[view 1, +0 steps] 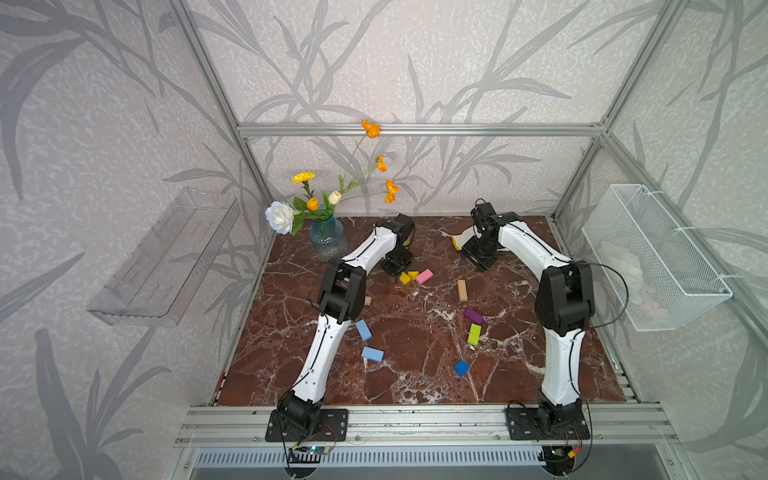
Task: Assemble a heart with building blocks
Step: Assemble the building block at the center of the board.
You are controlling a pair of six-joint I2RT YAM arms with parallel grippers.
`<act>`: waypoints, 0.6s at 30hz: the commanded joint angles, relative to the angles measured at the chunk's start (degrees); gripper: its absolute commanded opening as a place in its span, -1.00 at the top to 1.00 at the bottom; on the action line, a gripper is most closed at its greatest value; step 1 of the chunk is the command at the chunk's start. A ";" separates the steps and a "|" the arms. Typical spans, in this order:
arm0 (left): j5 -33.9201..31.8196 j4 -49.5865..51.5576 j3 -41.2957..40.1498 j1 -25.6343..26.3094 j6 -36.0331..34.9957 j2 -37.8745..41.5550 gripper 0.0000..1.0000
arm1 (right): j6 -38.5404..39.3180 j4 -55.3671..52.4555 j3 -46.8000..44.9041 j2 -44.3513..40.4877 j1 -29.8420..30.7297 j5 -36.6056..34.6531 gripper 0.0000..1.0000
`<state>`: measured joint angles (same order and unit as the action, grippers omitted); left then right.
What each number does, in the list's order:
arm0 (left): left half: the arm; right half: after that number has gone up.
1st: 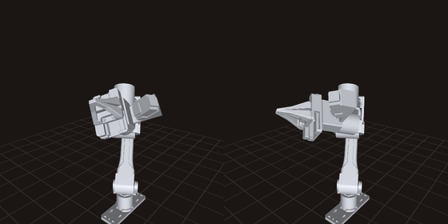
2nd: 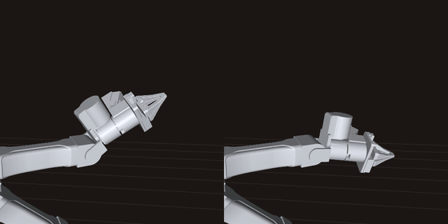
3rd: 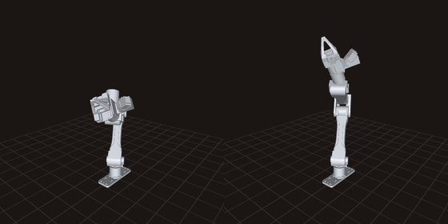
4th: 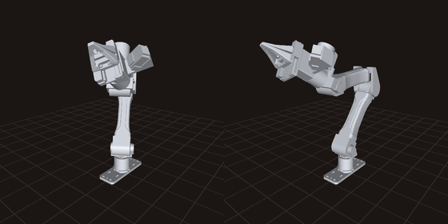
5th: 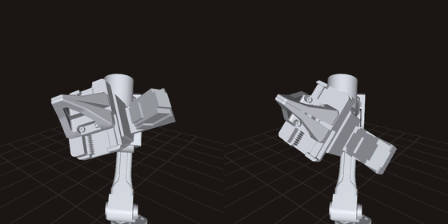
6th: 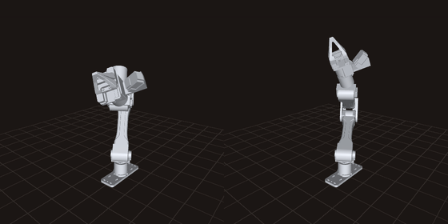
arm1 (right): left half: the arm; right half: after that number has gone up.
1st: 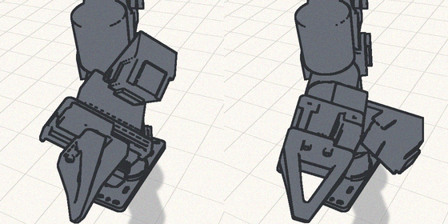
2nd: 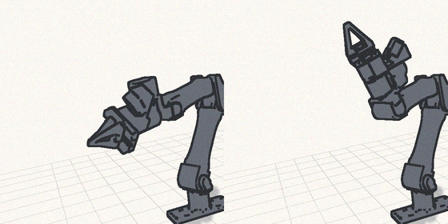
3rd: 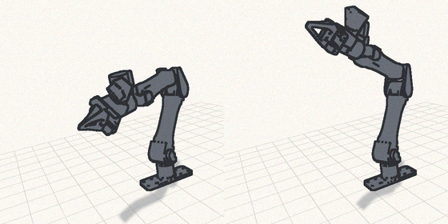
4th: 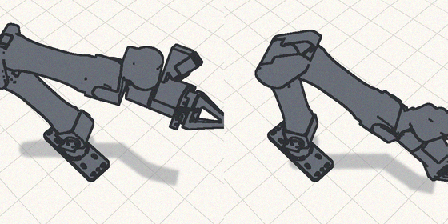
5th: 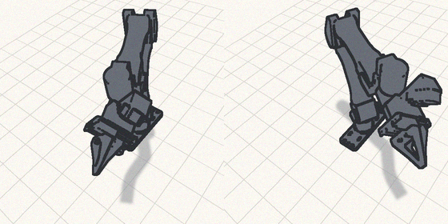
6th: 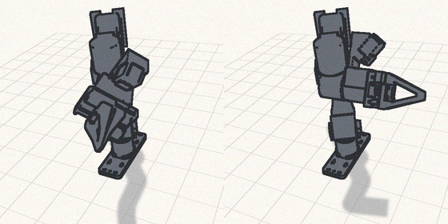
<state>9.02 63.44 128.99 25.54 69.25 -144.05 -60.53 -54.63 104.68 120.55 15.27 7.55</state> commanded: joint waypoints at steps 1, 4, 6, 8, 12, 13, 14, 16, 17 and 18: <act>-0.06 0.67 -2.05 1.37 1.08 -5.98 0.52 | 0.37 0.04 -1.60 -3.38 -0.32 -0.26 -0.08; -0.01 0.61 -2.07 1.57 1.29 -5.89 0.52 | 0.37 0.27 -2.19 -3.78 -0.41 -0.34 -0.08; -0.04 0.80 -2.07 1.67 1.35 -5.85 0.53 | 0.37 0.32 -2.46 -4.00 -0.44 -0.33 -0.08; -0.14 0.81 -2.15 1.77 1.42 -5.74 0.53 | 0.41 0.53 -2.71 -4.18 -0.50 -0.27 -0.08; -0.14 0.80 -2.29 1.85 1.79 -5.57 0.53 | 0.42 0.80 -3.32 -4.49 -0.50 -0.17 -0.08; -0.07 0.80 -2.33 1.82 1.97 -5.61 0.53 | 0.38 0.99 -3.51 -4.54 -0.58 -0.16 -0.08; -0.01 0.65 -2.38 1.88 2.15 -5.60 0.53 | 0.38 0.94 -3.68 -4.70 -0.59 -0.17 -0.08; 0.20 0.50 -2.40 1.96 2.35 -5.60 0.53 | 0.42 1.16 -3.92 -4.82 -0.59 -0.08 -0.08; 0.20 0.41 -2.37 1.94 2.43 -5.61 0.53 | 0.37 1.17 -3.95 -4.94 -0.59 -0.13 -0.08; 0.21 0.39 -2.38 1.96 2.41 -5.58 0.53 | 0.39 1.22 -4.05 -4.96 -0.59 -0.10 -0.08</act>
<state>8.36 63.40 128.99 25.87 70.57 -144.05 -60.53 -53.54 101.36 117.86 14.98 7.60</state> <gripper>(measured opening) 0.297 0.542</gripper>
